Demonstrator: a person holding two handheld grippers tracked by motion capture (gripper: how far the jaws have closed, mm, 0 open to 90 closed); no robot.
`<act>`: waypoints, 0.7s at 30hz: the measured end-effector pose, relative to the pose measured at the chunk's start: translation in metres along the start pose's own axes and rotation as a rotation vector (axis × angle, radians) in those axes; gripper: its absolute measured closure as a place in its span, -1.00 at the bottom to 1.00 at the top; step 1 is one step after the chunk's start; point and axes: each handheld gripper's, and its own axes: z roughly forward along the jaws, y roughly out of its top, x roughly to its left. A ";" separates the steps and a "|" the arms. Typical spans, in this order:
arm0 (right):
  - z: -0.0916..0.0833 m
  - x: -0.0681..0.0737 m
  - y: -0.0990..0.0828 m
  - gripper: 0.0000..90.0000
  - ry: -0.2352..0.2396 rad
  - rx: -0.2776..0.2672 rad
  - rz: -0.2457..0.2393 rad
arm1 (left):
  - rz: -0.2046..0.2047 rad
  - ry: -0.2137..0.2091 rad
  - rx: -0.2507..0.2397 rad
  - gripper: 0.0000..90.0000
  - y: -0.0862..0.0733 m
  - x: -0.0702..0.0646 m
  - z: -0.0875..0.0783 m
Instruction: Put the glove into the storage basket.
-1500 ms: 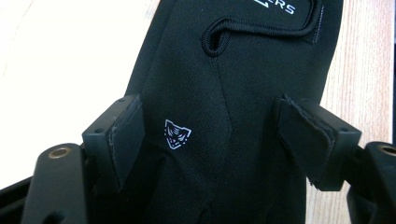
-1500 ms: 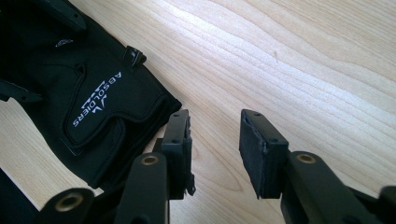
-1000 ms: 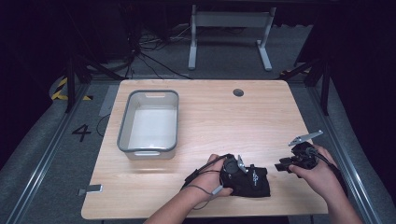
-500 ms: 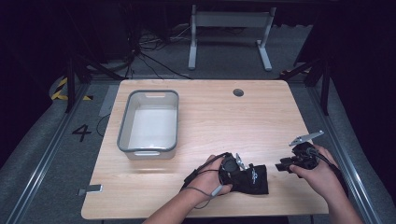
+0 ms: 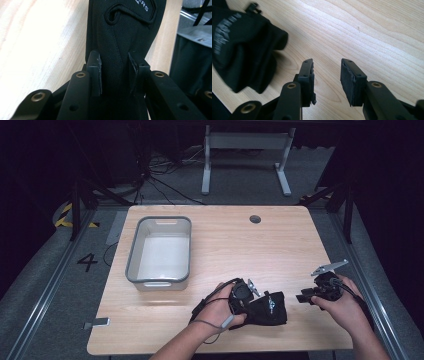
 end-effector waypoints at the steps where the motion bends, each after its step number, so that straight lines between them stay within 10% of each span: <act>1: 0.001 0.000 0.000 0.42 0.005 0.005 -0.001 | -0.004 0.000 -0.014 0.50 0.000 0.000 -0.007; 12: 0.003 0.001 0.002 0.40 0.018 0.003 0.006 | -0.034 0.083 -0.062 0.49 -0.006 0.002 -0.046; 21: 0.005 0.001 0.008 0.39 0.044 -0.012 0.017 | -0.123 0.060 -0.120 0.49 -0.017 0.006 -0.075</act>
